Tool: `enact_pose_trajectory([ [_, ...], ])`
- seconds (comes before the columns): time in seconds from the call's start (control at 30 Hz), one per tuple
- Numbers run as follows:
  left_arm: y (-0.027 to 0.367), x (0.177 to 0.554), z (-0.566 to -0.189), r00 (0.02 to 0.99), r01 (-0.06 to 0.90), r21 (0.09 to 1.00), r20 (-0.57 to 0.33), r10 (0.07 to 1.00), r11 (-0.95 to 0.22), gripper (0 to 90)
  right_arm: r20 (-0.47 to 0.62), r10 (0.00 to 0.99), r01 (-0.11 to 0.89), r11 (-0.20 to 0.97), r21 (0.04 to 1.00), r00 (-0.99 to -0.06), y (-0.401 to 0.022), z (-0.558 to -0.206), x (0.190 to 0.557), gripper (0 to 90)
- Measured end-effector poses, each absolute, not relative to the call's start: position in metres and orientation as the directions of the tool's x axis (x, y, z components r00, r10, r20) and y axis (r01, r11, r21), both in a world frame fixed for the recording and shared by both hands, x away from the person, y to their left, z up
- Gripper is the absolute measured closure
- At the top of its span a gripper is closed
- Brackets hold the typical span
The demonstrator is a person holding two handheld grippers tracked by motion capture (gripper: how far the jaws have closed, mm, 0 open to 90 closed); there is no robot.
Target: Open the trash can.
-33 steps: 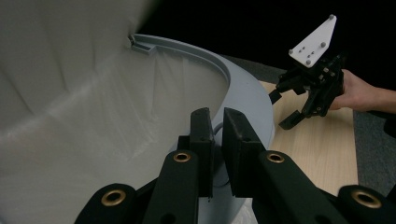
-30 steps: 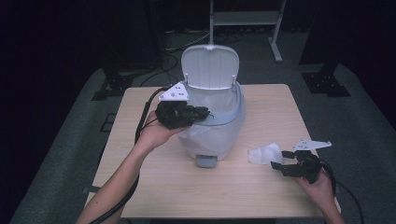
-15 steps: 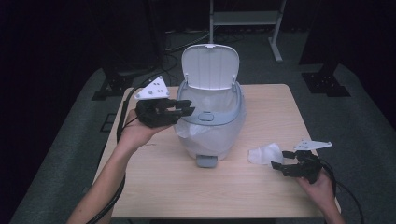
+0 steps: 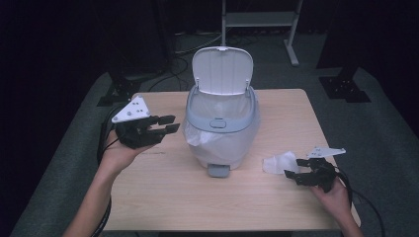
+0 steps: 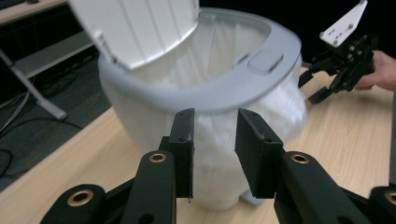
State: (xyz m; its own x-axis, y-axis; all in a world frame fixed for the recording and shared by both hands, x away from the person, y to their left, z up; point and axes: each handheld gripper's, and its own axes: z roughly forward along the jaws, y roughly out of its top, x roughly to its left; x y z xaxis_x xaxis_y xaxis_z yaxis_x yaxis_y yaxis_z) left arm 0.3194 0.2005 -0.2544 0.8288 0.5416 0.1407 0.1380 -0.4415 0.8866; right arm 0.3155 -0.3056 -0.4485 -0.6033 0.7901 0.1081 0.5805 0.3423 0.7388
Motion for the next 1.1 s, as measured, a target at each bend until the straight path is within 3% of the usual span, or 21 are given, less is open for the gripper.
enact_pose_trajectory([
  [0.5,0.231,0.303,-0.295,0.794,0.181,0.9,0.104,0.599,-0.397,61.9,0.053,0.828,0.643,0.391,0.658,-0.558,-0.292,-0.456,0.341,27.9],
  [1.1,0.238,0.307,-0.353,0.774,0.237,0.889,0.071,0.629,-0.393,53.2,0.028,0.855,0.696,0.401,0.596,-0.517,-0.27,-0.463,0.366,31.0],
])
